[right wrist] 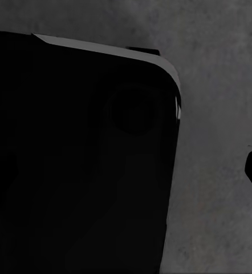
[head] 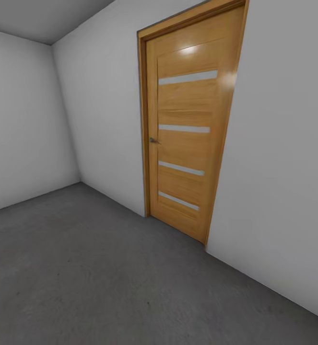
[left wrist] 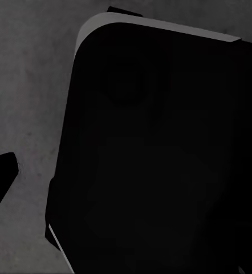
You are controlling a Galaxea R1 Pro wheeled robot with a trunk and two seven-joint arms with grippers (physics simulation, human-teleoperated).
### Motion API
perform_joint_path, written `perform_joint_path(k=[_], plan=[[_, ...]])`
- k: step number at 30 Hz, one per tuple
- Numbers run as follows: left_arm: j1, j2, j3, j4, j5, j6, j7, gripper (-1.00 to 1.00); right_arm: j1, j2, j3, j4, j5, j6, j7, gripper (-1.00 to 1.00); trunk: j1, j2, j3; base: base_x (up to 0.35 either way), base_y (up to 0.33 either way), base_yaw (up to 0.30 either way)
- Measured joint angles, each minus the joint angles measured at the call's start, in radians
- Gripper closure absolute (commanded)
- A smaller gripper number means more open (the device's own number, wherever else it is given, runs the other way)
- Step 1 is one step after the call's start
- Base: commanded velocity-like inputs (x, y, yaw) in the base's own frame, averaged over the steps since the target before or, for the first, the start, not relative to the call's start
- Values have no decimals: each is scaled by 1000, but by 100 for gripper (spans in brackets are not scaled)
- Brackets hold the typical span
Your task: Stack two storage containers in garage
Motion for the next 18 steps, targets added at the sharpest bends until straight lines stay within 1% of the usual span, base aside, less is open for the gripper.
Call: perform_joint_path(k=[3,6,18], plan=[[0,0,0,0,0,0,0,-100,0,0,0,0,0,-1,0,-100,0,0,0,306,207,-21],[0,0,0,0,0,0,0,-100,0,2,-1,0,-2,-2,-1,-100,0,0,0,304,214,-153],[0,0,0,0,0,0,0,-100,0,1,-1,0,-3,-1,-1,-100,0,0,0,300,221,-267]])
